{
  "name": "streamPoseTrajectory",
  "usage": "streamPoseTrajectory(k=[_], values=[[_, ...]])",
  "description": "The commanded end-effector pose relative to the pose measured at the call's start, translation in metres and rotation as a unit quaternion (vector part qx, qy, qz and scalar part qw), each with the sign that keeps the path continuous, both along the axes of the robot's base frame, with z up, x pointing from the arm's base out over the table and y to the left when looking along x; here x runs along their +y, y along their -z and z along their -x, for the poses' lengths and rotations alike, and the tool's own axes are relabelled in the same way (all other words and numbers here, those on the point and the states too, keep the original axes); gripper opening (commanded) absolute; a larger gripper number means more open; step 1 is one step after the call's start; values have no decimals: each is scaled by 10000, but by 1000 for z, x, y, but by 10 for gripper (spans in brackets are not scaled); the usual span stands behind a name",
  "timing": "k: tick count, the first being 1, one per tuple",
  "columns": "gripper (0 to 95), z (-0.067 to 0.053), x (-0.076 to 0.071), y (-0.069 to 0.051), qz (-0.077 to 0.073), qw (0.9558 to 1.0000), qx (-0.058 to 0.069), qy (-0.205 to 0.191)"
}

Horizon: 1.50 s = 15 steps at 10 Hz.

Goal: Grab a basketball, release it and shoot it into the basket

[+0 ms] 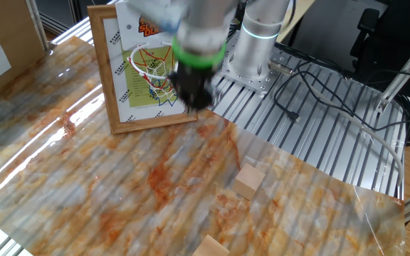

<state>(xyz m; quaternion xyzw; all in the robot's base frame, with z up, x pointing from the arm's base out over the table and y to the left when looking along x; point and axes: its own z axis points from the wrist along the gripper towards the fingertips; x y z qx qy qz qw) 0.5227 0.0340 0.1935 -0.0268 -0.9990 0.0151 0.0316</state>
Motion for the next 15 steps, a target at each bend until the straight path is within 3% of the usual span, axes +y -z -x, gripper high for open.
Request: streamPoseTrajectory(k=[1, 4, 6, 15], values=[[0, -15, 5, 29, -13, 9999, 9, -131], [0, -23, 5, 56, -60, 10000, 42, -8], [0, -21, 5, 58, -35, 9999, 153, 36], [0, -12, 6, 61, 40, 9993, 335, 148]])
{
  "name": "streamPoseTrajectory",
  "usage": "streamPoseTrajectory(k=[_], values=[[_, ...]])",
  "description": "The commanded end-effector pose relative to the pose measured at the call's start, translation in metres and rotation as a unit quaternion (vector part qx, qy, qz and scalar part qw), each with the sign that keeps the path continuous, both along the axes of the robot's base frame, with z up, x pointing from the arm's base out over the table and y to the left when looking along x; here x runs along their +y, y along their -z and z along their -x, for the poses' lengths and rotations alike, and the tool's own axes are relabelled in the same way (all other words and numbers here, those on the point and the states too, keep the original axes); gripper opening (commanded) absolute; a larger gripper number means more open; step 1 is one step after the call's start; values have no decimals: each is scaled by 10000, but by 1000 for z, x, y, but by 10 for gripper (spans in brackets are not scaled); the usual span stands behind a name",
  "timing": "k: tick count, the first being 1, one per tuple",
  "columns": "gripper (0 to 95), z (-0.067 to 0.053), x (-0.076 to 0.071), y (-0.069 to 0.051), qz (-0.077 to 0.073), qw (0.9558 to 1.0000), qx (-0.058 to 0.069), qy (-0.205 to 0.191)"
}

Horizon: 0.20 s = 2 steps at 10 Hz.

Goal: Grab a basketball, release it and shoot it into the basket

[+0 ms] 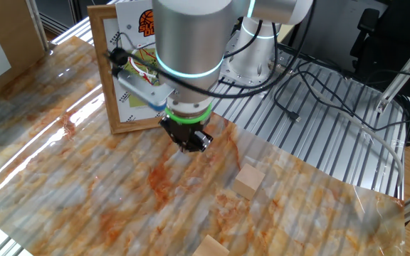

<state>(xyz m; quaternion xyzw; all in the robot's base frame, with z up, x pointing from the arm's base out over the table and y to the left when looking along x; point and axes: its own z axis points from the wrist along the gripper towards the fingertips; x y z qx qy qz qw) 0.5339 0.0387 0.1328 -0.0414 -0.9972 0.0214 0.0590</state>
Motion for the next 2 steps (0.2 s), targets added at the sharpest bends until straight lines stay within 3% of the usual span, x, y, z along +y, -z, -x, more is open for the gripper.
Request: streamPoseTrajectory(k=[1, 2], values=[[0, -1, 1, 1, -21, 10000, 69, 17], [0, 0, 1, 1, -11, 10000, 65, 20]])
